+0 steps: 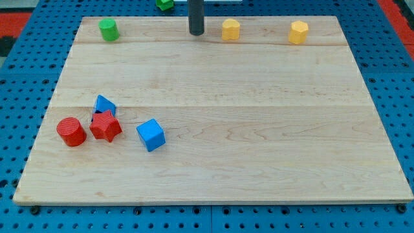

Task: Move the green circle to the top right of the cube

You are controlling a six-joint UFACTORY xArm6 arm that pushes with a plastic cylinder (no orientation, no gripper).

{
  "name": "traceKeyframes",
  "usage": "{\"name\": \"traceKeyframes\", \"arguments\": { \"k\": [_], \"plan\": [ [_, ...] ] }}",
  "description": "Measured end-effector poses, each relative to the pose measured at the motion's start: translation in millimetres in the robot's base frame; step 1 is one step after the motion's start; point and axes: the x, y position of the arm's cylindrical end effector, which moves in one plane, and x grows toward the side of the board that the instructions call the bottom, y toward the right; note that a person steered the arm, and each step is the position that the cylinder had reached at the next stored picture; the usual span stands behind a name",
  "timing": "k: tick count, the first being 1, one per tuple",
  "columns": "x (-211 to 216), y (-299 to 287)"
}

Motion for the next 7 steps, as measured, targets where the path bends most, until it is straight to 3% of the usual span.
{"name": "traceKeyframes", "arguments": {
  "k": [2,3,5,6,7],
  "plan": [
    [22.7,167.7],
    [39.2,121.3],
    [95.7,-153.7],
    [75.8,-279.6],
    [71.3,-287.9]
  ]
}}
